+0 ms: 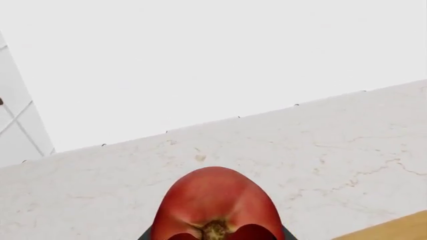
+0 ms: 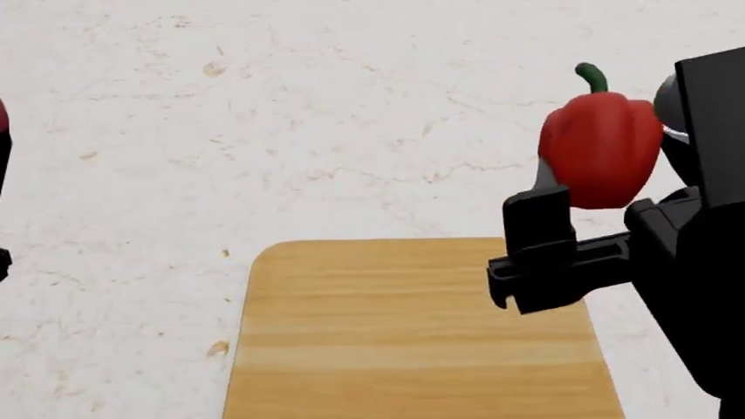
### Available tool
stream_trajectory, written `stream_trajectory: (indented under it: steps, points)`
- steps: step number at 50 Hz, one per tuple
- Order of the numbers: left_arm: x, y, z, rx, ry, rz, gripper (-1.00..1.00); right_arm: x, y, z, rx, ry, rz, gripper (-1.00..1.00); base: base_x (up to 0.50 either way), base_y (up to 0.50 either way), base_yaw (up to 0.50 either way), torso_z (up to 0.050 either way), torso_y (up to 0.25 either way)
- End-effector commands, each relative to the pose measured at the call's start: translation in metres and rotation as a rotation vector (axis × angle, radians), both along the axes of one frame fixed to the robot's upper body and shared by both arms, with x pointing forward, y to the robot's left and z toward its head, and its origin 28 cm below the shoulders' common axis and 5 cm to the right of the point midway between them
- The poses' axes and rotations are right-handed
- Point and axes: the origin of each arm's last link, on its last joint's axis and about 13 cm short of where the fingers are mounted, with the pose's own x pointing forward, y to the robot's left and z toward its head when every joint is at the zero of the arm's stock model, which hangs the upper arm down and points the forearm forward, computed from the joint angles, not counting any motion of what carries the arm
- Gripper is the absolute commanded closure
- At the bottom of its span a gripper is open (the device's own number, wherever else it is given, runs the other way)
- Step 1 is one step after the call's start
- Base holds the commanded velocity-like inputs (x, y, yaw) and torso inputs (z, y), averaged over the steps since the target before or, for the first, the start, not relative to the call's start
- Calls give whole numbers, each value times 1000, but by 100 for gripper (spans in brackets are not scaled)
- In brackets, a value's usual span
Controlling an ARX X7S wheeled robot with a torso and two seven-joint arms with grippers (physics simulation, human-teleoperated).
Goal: Place the avocado, onion, tomato and bell pepper on the cutting board.
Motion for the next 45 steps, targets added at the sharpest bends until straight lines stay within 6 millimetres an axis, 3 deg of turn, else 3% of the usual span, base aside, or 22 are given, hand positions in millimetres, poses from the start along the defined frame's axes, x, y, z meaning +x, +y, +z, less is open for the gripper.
stream_trajectory:
  steps: [1,22,45]
  points:
    - [-4,1,6,-34,-36,-17,100,39,0,7,9,87,73,100,0,0,0,0,0]
    - [-9,3,9,-28,-42,-1,100,79,7,-31,34,229,108,100,0,0,0,0,0]
    - [-11,4,8,-24,-45,10,100,95,12,-65,12,326,114,100,0,0,0,0,0]
